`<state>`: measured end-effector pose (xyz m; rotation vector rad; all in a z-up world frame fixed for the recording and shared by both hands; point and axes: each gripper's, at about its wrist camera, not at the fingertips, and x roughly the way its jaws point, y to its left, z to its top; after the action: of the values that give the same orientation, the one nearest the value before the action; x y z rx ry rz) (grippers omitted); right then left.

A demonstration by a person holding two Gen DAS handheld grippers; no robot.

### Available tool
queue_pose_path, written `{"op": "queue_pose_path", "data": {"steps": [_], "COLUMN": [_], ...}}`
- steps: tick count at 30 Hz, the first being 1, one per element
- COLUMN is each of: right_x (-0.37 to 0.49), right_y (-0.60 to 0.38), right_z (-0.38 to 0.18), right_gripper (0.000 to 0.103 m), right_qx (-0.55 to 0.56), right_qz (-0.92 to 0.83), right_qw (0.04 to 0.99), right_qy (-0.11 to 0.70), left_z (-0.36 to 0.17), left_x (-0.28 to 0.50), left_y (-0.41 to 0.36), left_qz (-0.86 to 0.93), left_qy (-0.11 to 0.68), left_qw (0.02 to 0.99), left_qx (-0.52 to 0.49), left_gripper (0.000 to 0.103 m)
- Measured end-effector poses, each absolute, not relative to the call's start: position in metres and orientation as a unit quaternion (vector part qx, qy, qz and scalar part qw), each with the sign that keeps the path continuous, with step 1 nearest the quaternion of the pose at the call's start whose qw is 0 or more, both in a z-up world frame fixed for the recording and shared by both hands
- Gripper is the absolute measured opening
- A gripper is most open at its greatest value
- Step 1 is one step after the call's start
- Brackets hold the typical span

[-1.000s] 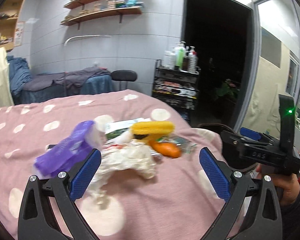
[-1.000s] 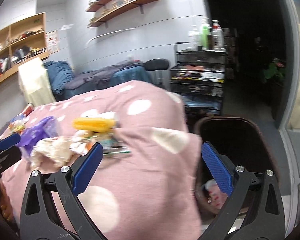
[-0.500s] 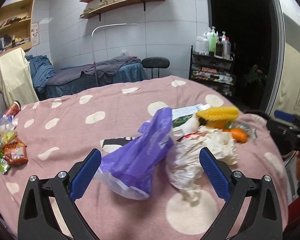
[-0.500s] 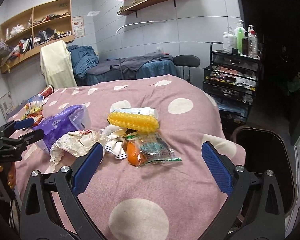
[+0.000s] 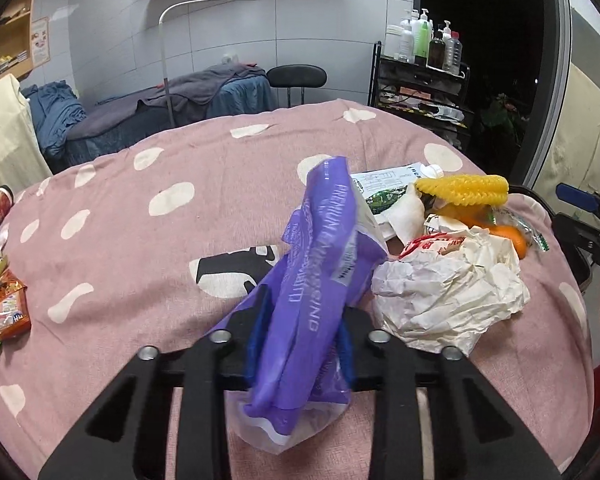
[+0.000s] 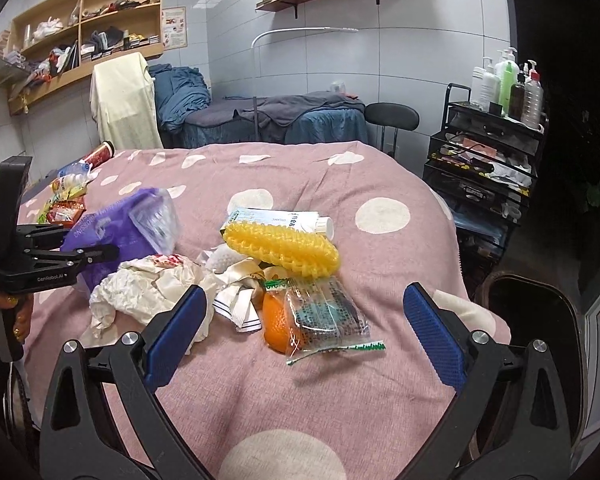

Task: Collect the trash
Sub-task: 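Grasp the purple tissue pack with the left gripper while the right grasps the clear wrapper, then carry the clear wrapper over the bin and open the right gripper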

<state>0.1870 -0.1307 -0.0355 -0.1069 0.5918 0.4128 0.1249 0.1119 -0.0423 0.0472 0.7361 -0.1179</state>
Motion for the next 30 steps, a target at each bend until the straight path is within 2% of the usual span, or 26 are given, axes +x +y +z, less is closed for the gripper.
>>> {"op": "queue_pose_path", "data": {"steps": [1, 6, 11, 15, 17, 20, 30], "right_x": [0.191, 0.204, 0.217, 0.217, 0.214, 0.208, 0.183], "right_y": [-0.129, -0.123, -0.129, -0.134, -0.136, -0.136, -0.152], "right_z": [-0.038, -0.055, -0.072, -0.074, -0.073, -0.071, -0.055], "right_gripper": [0.097, 0.092, 0.068, 0.057, 0.045, 0.037, 0.025], "right_qx": [-0.058, -0.088, -0.070, -0.051, -0.044, -0.046, -0.024], "right_qz": [0.198, 0.183, 0.184, 0.194, 0.205, 0.209, 0.218], "right_qw": [0.933, 0.921, 0.909, 0.909, 0.909, 0.912, 0.924], "right_qy": [0.296, 0.333, 0.368, 0.366, 0.359, 0.350, 0.314], "left_z": [-0.042, -0.034, -0.021, -0.014, -0.013, -0.012, -0.001], "left_x": [0.123, 0.112, 0.105, 0.100, 0.098, 0.095, 0.083], "left_y": [0.112, 0.110, 0.112, 0.112, 0.110, 0.109, 0.087], "left_qz": [-0.056, -0.042, -0.027, -0.026, -0.026, -0.025, -0.048], "left_qy": [0.357, 0.334, 0.309, 0.297, 0.293, 0.289, 0.264], "left_qw": [0.932, 0.942, 0.951, 0.954, 0.955, 0.956, 0.962], "left_qx": [0.020, 0.021, 0.003, -0.016, -0.021, -0.030, -0.044], "left_gripper": [0.020, 0.018, 0.017, 0.017, 0.017, 0.017, 0.017]}}
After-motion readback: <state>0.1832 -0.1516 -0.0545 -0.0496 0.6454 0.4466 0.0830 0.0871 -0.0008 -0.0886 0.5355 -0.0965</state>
